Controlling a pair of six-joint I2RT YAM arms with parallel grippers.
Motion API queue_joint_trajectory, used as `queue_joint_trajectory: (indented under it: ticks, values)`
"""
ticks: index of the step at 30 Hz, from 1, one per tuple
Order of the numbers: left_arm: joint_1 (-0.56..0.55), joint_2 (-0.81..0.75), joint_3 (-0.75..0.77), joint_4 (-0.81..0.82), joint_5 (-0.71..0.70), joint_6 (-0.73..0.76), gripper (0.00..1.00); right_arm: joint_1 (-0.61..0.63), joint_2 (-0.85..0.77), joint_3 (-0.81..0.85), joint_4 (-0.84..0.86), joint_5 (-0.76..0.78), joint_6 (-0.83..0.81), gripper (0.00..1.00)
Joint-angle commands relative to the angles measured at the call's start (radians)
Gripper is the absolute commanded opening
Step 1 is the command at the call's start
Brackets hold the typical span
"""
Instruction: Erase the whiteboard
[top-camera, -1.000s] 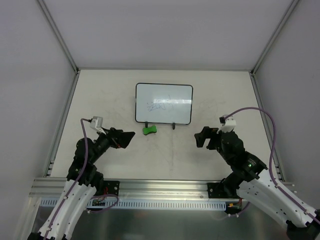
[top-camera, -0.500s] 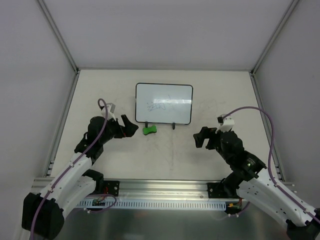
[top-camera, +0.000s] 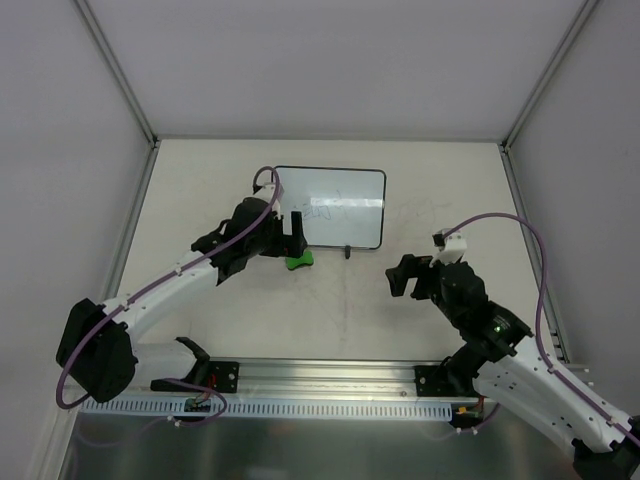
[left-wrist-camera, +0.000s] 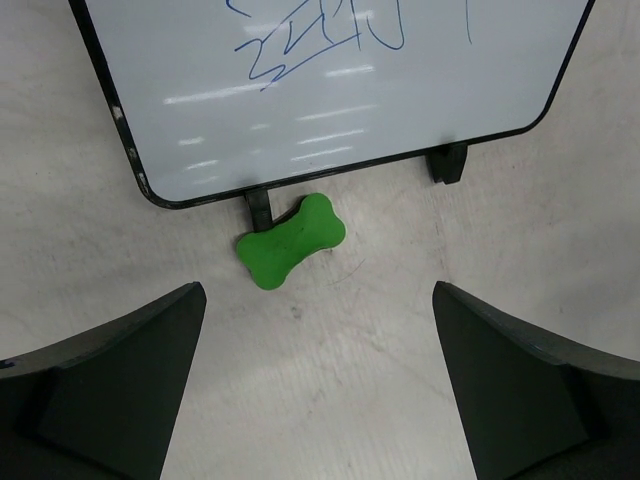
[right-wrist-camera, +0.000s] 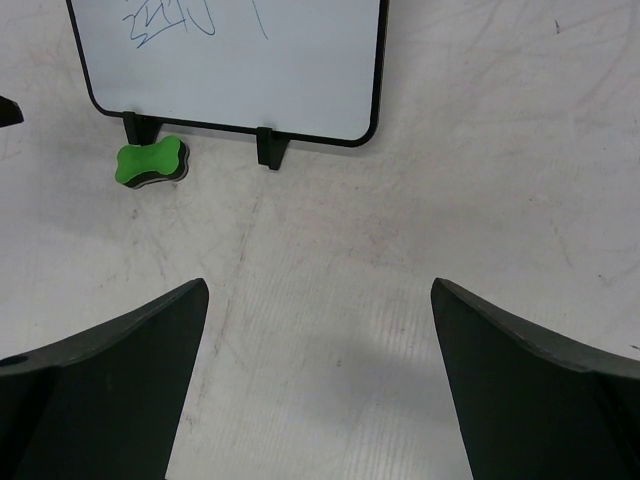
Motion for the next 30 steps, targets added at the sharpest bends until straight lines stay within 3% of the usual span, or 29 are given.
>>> queue_joint_trajectory:
  ticks: [1, 8, 17, 24, 30]
  values:
    - [-0.01, 0.038, 0.084, -0.088, -0.07, 0.072, 0.99, 0.0, -0.018, 0.027, 0.035, -0.014, -0.011, 0.99]
    - [-0.036, 0.147, 0.107, -0.101, -0.006, 0.144, 0.99, -0.002, -0.045, 0.01, 0.033, -0.011, -0.015, 0.99]
    - [-0.066, 0.248, 0.117, -0.05, -0.035, 0.255, 0.99, -0.005, -0.067, 0.004, 0.03, -0.022, -0.014, 0.99]
    - [-0.065, 0.263, 0.094, 0.024, 0.112, 0.459, 0.99, -0.004, -0.078, 0.009, 0.026, -0.023, -0.014, 0.99]
    - [-0.049, 0.253, 0.08, 0.022, 0.236, 0.493, 0.99, -0.007, -0.067, 0.027, 0.016, -0.023, -0.029, 0.99]
